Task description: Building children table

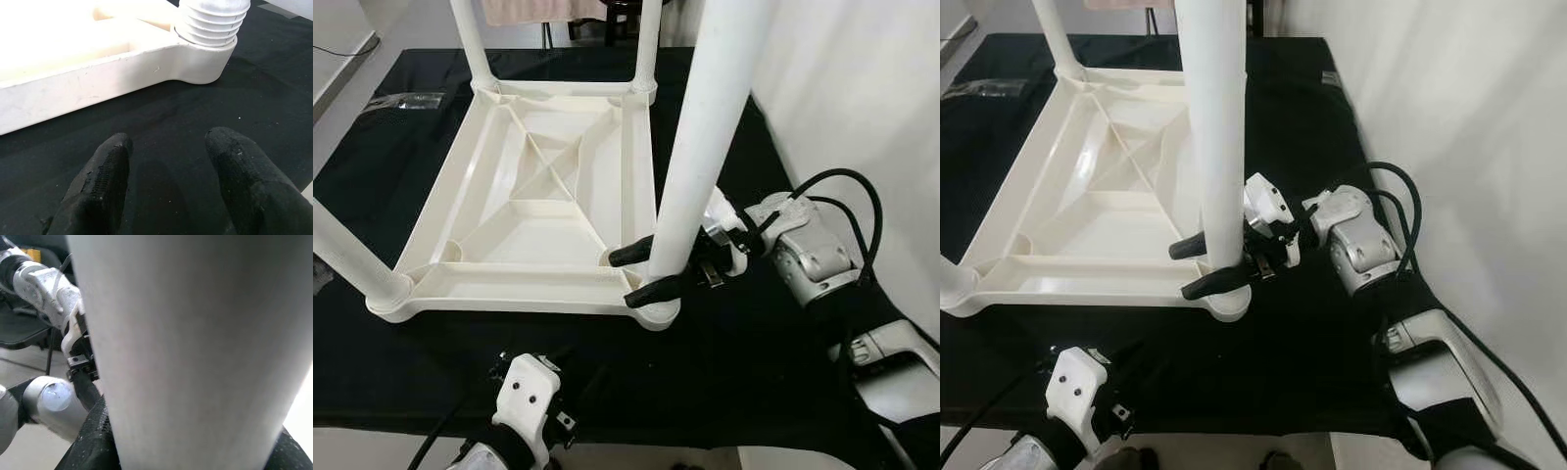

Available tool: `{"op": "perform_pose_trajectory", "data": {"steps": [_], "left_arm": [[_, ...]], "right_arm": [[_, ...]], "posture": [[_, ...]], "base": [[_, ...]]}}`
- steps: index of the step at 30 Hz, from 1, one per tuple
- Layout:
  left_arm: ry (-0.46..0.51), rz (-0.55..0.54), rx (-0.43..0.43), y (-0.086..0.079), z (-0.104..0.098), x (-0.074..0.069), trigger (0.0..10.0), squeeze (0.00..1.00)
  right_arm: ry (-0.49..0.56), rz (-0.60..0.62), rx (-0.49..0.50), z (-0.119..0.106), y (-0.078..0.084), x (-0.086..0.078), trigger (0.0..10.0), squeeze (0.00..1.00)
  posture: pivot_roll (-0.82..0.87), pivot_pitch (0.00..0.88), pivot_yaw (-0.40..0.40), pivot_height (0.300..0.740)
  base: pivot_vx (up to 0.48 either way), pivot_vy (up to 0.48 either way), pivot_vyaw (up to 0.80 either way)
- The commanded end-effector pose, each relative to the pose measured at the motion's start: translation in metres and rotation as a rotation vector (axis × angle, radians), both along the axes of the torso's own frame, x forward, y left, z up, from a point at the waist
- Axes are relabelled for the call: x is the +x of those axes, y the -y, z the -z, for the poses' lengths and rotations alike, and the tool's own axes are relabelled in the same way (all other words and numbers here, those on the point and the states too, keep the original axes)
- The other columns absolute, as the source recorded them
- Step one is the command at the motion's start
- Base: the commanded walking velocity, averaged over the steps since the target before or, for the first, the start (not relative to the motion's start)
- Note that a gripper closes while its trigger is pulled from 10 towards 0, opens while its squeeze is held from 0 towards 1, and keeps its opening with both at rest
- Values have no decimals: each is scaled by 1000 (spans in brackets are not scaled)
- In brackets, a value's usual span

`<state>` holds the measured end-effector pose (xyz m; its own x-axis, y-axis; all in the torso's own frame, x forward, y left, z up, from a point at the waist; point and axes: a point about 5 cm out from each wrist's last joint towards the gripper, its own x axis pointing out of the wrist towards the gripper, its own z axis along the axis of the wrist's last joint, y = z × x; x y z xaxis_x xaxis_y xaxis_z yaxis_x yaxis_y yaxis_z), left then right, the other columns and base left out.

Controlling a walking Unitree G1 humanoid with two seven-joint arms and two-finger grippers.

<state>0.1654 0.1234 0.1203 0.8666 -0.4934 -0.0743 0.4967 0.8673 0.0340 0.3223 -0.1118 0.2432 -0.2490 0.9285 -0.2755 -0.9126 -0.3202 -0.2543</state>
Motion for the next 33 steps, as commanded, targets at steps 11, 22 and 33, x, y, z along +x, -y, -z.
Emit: {"op": "perform_pose_trajectory", "data": {"steps": [11,22,33], "left_arm": [[-32,4,4,0,3,-6,10000,0],[-35,4,0,0,3,-6,10000,0],[-35,5,-3,0,3,-4,10000,0]], "right_arm": [[-114,-60,-50,20,-24,6,10000,0],[-151,137,209,13,-29,25,10000,0],[-131,254,264,21,-21,25,10000,0]], "posture": [[102,251,-36,740],[96,252,-26,740],[84,246,-25,740]], "base": [[0,0,0],[0,0,0],[0,0,0]]}}
